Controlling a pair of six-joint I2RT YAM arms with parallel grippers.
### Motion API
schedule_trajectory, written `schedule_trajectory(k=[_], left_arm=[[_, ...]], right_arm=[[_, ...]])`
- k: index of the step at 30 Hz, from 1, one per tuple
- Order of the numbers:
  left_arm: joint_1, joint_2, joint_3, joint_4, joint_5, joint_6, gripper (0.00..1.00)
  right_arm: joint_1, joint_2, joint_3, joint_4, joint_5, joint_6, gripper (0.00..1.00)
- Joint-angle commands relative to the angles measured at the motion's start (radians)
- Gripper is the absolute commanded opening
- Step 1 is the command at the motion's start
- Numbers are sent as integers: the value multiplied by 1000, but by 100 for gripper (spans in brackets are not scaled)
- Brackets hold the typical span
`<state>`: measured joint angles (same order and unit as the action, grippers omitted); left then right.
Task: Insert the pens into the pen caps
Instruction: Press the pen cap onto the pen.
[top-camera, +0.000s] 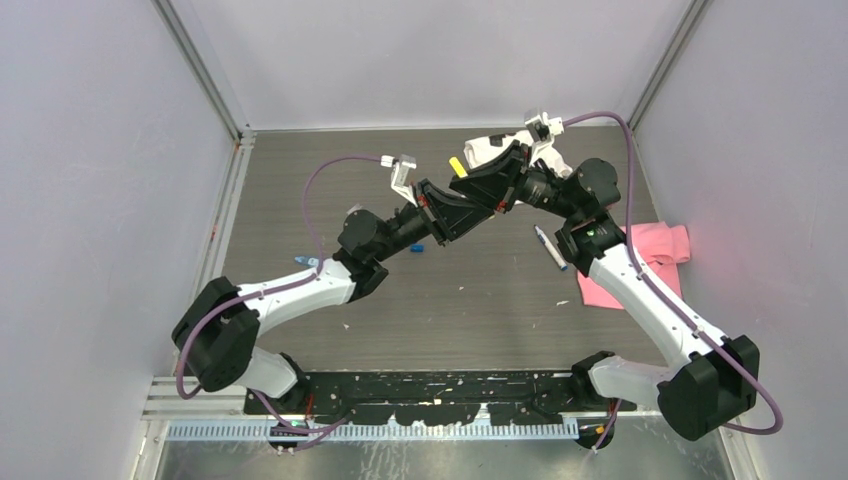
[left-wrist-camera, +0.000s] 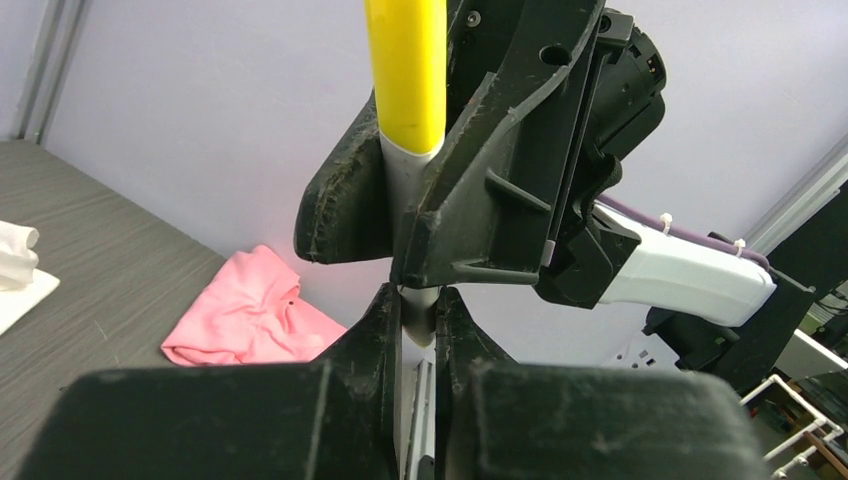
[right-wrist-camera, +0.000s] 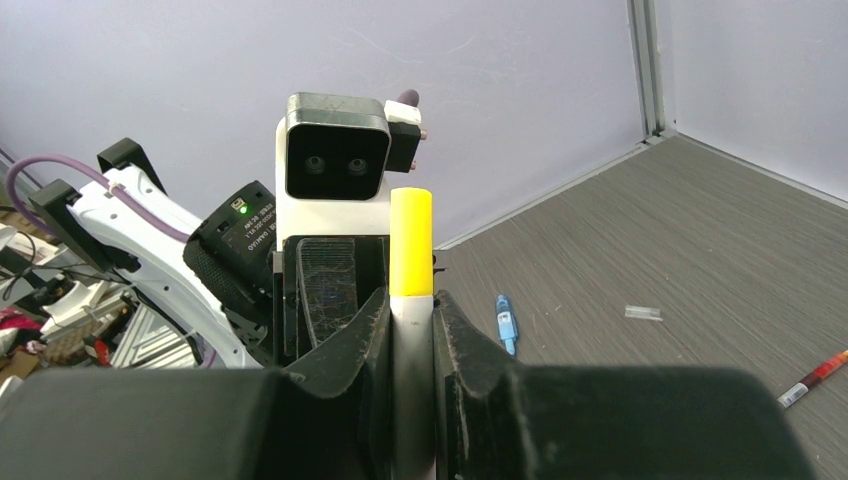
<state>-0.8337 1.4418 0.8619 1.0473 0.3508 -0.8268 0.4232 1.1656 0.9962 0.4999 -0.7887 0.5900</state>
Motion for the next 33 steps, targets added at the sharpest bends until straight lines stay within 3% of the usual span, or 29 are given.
schedule_trajectory(k=[1,7,12,14,16,18,20,25,27,30,33], left_arm=[[7,-66,10,-18,-11,66,1],[25,-99,0,-38,-7,77,1],[30,-100,2,-40,0,74,0],[31,-100,3,-41,3,74,1],[33,-101,2,-44,4,72,1],[36,-106,-3,-45,3,72,1],[39,-118,-13,-49,4,69,9],[54,-199,-91,-87,45,74,52],[71,-254,-151,-111,79,70,64],[115,-358,-209,-145,103,41,75],[170,-443,-198,-224,65,24,80]], right_arm=[[-9,-38,3,6,-34,-6,30],[-17,-57,-15,-31,-68,-24,43],[-17,-67,-20,-55,-84,-43,42],[-16,-69,-19,-61,-92,-49,34],[-15,-69,-17,-68,-96,-50,14],[-16,-69,-17,-70,-92,-50,4],[-17,-70,-14,-72,-85,-48,1],[-33,-63,9,-73,-110,-30,1],[-42,-60,13,-74,-125,-37,1],[-48,-59,13,-95,-142,-56,1],[-48,-57,8,-107,-159,-61,1]])
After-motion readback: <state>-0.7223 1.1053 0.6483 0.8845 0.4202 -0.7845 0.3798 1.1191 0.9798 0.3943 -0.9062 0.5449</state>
